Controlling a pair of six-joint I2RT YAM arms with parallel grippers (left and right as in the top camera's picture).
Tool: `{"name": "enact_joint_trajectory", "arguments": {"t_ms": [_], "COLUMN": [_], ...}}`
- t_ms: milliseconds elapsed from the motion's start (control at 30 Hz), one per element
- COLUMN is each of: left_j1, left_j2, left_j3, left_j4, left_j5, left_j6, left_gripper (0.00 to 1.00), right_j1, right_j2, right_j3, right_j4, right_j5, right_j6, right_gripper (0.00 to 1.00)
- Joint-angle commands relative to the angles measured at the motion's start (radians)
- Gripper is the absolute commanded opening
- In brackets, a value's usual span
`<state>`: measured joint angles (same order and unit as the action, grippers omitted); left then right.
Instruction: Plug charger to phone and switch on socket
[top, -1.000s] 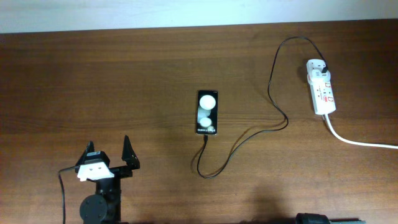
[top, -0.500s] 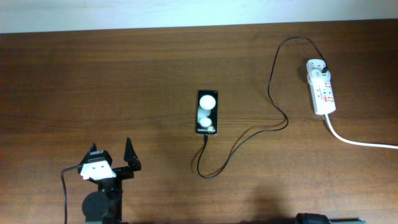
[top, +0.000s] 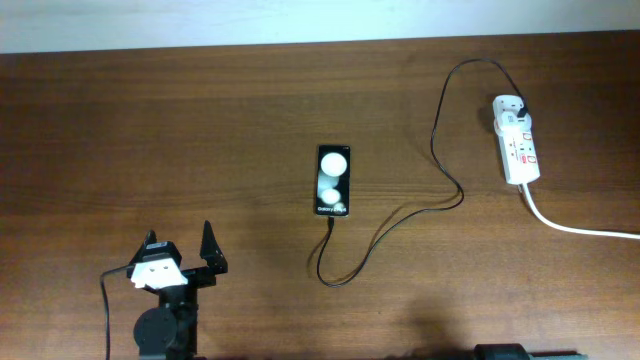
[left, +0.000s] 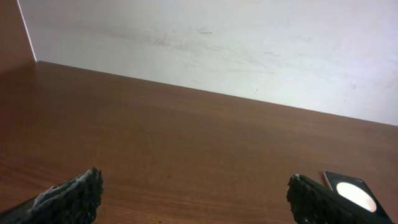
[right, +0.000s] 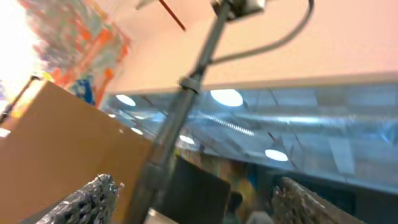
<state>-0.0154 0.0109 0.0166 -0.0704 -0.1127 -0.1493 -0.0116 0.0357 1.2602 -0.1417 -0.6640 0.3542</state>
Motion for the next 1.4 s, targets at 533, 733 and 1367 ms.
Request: {"name": "enact_joint_trajectory", "arguments": {"t_ms": [533, 733, 1367], "left_j1": [-0.003, -0.003, -0.003], "left_j2": [-0.006, -0.006, -0.006], "left_j3": [-0.008, -0.008, -0.008], "left_j4": [0.002, 0.002, 0.002], "left_j5": [-0.008, -0.008, -0.008], "left_j6": [0.009, 0.009, 0.009], "left_gripper": [0.99, 0.99, 0.99], "right_j1": [0.039, 0.039, 0.038], "right_j2": [-0.029, -0.029, -0.032], "right_j3": [-0.716, -1.111, -1.217], "right_j4": [-0.164, 0.1, -0.018], "right_j5": [0.542, 0.542, 0.612], "right_j6": [-0.005, -0.005, -0.124], "right_gripper": [0.99, 0.99, 0.99]}}
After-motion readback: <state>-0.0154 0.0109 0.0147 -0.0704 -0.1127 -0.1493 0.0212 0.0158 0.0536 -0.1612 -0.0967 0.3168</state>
